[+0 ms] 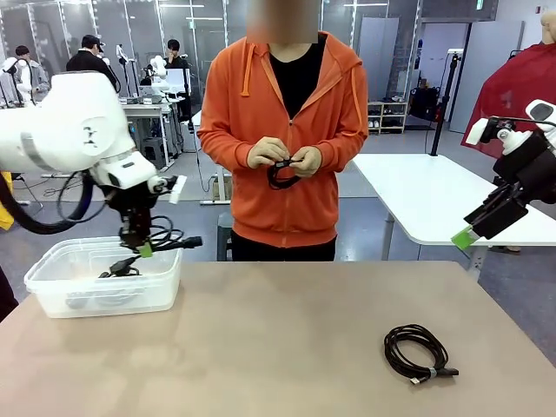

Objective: Organize and store the cables.
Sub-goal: Place the Power Cable into the Organizing box.

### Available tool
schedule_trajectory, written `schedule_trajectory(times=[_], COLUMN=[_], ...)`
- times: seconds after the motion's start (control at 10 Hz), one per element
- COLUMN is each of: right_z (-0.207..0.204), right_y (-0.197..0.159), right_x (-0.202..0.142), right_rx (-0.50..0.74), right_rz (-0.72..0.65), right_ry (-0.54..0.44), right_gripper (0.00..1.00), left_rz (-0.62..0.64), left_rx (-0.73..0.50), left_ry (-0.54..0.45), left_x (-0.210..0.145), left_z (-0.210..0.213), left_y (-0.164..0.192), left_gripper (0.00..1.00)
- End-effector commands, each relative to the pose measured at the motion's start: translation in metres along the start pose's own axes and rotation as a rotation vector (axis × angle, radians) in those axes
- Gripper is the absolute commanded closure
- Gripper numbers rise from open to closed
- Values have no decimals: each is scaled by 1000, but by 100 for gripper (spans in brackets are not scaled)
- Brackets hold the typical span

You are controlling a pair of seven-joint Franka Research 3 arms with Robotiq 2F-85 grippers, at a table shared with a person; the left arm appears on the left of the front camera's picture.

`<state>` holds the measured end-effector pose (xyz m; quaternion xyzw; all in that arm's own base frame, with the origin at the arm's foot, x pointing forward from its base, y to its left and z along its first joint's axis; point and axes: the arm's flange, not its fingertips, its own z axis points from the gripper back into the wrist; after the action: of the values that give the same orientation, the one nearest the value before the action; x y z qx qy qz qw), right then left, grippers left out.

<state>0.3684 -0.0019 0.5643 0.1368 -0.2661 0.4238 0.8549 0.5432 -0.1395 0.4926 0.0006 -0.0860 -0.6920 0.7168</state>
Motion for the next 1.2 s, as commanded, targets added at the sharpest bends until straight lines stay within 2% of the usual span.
schedule_trajectory(times=[0.0,0.5,0.6,0.7,1.0,1.1], right_z=[1,1,1,1,1,1], right_y=[-1,-1,-1,-1,-1,-1], right_x=[1,1,1,1,1,1], right_rx=[-1,-1,-1,-1,-1,-1], right_rz=[4,4,4,4,4,4], right_ry=[-1,-1,-1,-1,-1,-1], right_gripper=[0,0,0,0,0,0], left_rz=[-5,23,32,46,47,2], left_rx=[-33,-101,-102,-80,-88,-85], left_ry=[-14,39,-10,33,28,69], left_x=[-34,-98,-102,-92,-97,-100], left_z=[10,12,14,6,4,-3], left_y=[0,34,39,20,27,36], left_gripper=[83,83,83,83,83,83])
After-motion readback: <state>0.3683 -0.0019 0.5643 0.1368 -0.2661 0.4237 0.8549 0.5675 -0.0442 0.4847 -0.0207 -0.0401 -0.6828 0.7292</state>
